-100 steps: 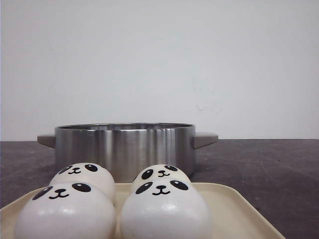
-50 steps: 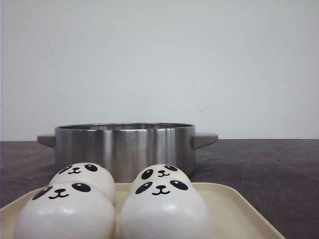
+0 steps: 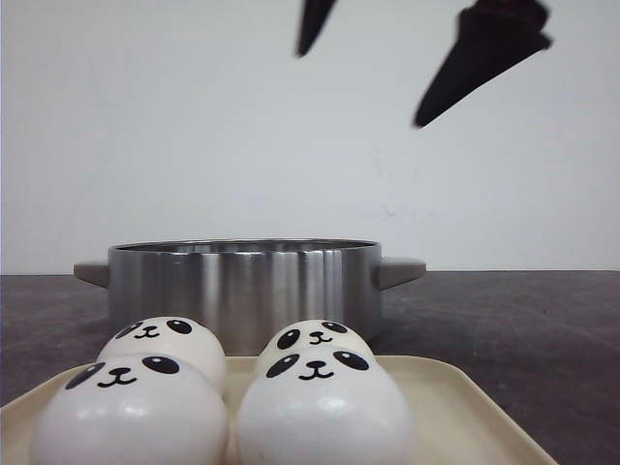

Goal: Steam buns
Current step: 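Lower the right gripper onto the panda bun nearest it and grasp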

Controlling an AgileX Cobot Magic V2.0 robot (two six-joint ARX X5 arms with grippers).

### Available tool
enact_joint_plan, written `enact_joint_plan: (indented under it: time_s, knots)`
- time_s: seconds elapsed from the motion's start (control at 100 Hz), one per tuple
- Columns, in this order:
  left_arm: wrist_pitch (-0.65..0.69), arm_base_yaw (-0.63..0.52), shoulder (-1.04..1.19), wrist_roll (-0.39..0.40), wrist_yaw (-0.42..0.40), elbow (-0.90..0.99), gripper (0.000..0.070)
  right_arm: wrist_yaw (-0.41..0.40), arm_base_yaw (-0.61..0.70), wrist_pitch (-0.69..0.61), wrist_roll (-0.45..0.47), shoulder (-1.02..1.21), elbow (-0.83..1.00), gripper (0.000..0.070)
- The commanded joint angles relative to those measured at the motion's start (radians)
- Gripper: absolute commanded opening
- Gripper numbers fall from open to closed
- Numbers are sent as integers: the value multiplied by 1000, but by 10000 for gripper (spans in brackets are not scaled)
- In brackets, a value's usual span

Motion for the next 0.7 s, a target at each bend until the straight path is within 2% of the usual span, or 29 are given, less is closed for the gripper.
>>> enact_joint_plan:
  time_s: [0.0,0.39,0.69]
  knots:
    - [6,-11,3,21,-7,7,675,2,16,1,48,51,24,611]
    - [0,-41,4,21,-33,7,675,-3,48,-8,40,353,24,612]
    - [-4,-53,4,21,-33,7,675,-4,47,2,30,461,24,611]
